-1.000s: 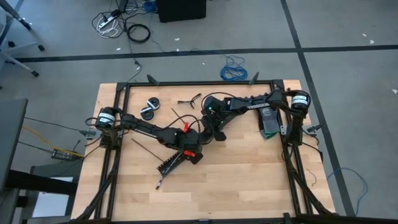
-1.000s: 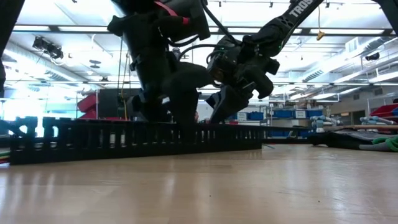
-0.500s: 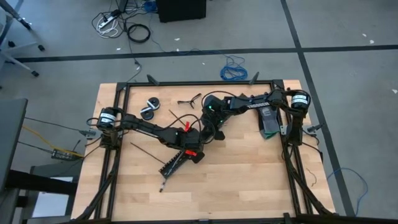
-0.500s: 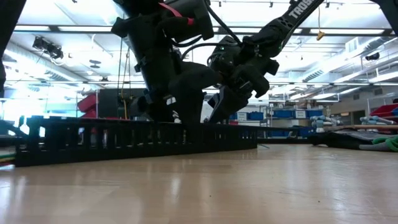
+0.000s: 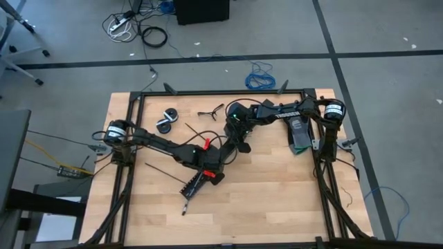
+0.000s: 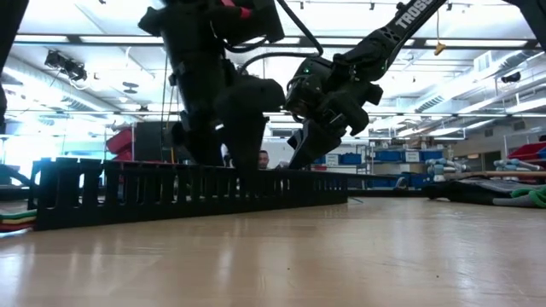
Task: Ziptie cables
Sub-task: Insert the black cover of the black cable duct
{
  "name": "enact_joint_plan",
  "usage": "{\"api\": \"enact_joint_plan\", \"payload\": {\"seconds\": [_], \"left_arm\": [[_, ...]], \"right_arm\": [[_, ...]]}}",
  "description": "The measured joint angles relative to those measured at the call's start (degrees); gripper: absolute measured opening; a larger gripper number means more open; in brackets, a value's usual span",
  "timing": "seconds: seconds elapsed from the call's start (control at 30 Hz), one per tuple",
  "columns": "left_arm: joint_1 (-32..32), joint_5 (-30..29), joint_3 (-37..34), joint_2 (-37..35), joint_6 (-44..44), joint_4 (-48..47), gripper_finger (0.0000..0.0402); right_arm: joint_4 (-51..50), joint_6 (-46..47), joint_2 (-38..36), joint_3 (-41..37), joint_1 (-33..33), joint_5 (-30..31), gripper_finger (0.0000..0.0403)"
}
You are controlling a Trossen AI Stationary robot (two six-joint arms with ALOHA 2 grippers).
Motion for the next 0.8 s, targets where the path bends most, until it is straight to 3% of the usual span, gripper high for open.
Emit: {"api": "enact_joint_plan", "payload": {"seconds": [0.8], "left_arm": [[-4.55, -0.31, -5.85, -3.28, -8.66, 0.68, 0.0255]], "right_arm": [[0.24, 3.08, -0.07, 0.04, 1.2, 1.93, 0.0]]}}
